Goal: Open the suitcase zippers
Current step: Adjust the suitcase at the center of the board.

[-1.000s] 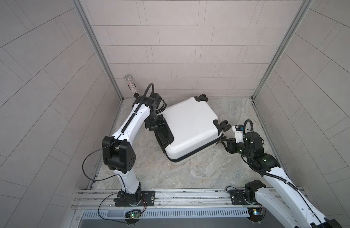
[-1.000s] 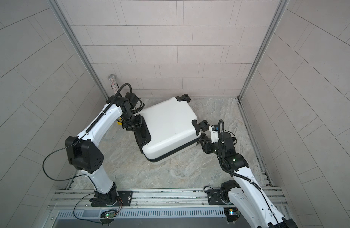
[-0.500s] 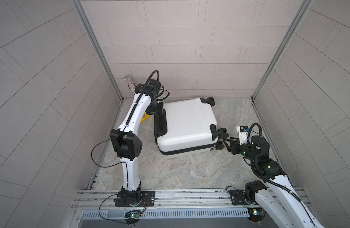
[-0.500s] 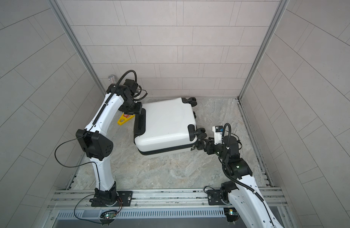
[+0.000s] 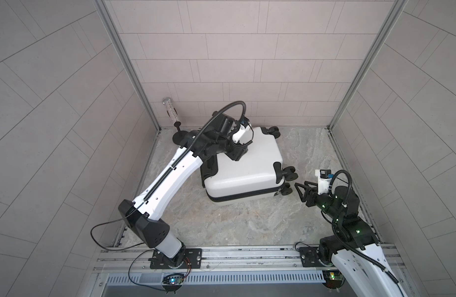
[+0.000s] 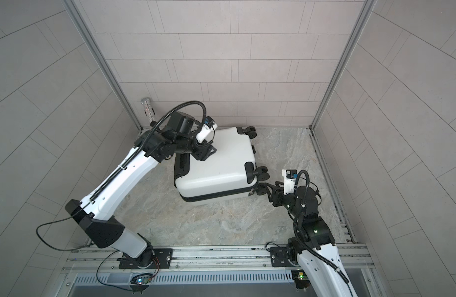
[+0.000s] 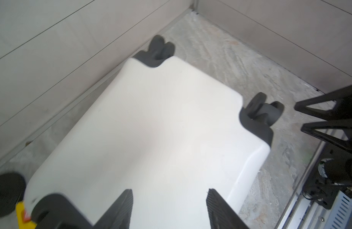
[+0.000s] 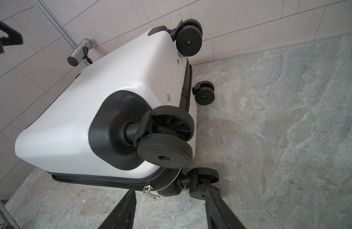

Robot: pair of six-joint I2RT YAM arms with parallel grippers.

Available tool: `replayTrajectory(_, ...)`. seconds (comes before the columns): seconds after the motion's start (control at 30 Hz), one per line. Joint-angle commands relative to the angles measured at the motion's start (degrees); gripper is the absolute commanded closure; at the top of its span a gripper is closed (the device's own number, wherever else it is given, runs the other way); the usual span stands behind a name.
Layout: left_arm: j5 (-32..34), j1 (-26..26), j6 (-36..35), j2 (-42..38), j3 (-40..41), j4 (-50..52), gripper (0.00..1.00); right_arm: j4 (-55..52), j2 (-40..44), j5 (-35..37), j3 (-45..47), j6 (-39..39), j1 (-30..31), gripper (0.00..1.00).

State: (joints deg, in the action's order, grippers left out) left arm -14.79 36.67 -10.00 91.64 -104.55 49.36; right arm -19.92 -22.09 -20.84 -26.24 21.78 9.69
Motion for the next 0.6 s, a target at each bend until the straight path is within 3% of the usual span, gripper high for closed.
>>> replayTrajectory(0.0, -4.7, 4.1, -7.6, 3.4, -1.6, -4.2, 0.34, -3.8, 2.1, 2.2, -0.6, -1.4, -0.1, 0.41)
replayTrajectory(0.23, -2.8, 12.6, -12.7, 15.0, -12.7, 3.7, 0.32, -7.1, 5.3, 1.5, -0.1, -1.6, -0.1, 0.41)
replayTrajectory(0.57, -4.8, 17.6, -12.8, 27.7, -26.1, 8.7, 0.31, -6.3, 5.4, 0.5, 1.0, -0.1, -0.1, 0.41)
